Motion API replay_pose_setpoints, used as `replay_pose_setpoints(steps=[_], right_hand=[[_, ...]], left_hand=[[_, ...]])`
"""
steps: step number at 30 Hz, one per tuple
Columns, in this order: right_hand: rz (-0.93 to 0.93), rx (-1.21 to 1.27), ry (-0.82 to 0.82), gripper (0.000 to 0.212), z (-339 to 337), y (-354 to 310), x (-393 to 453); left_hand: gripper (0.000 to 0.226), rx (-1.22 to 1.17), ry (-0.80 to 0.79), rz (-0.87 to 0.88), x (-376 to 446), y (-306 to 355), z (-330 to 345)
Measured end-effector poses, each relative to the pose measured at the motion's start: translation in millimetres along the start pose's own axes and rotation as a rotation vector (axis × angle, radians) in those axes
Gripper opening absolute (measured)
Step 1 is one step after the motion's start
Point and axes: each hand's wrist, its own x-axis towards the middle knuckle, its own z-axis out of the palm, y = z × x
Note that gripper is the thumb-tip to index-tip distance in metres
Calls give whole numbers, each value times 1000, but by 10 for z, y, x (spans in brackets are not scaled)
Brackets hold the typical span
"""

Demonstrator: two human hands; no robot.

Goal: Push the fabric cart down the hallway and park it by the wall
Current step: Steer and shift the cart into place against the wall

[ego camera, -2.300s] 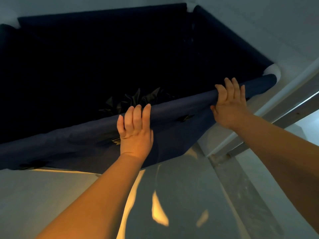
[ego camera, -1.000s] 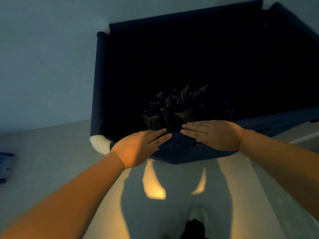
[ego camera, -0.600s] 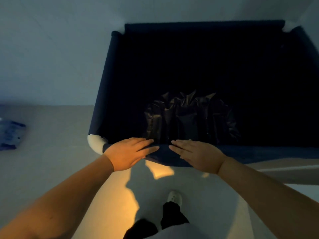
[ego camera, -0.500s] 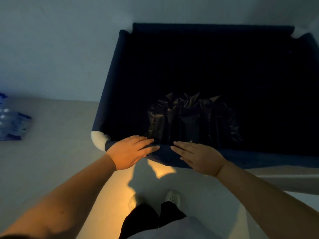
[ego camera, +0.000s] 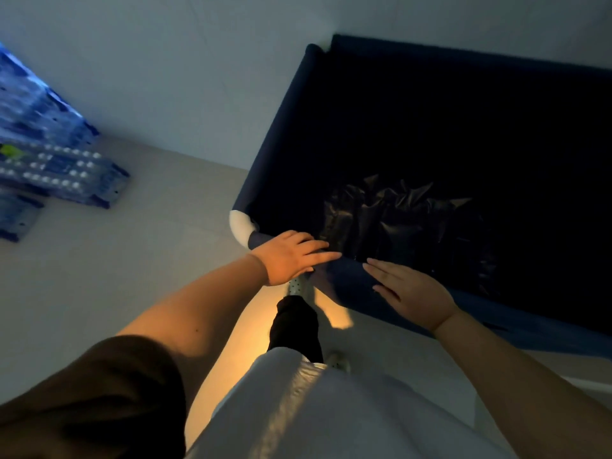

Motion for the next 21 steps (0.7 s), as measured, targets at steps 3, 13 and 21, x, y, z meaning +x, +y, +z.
replay_pose_setpoints(steps=[3, 13, 21], right_hand=[[20, 24, 14, 49, -19, -15, -8], [13, 43, -21, 47, 44, 2, 37], [27, 17, -31, 48, 9, -18, 44]], left_hand=[[59, -22, -23, -46, 8, 33, 21], [55, -59, -8, -97, -33, 11, 38], [56, -75, 15, -76, -40, 12, 14]])
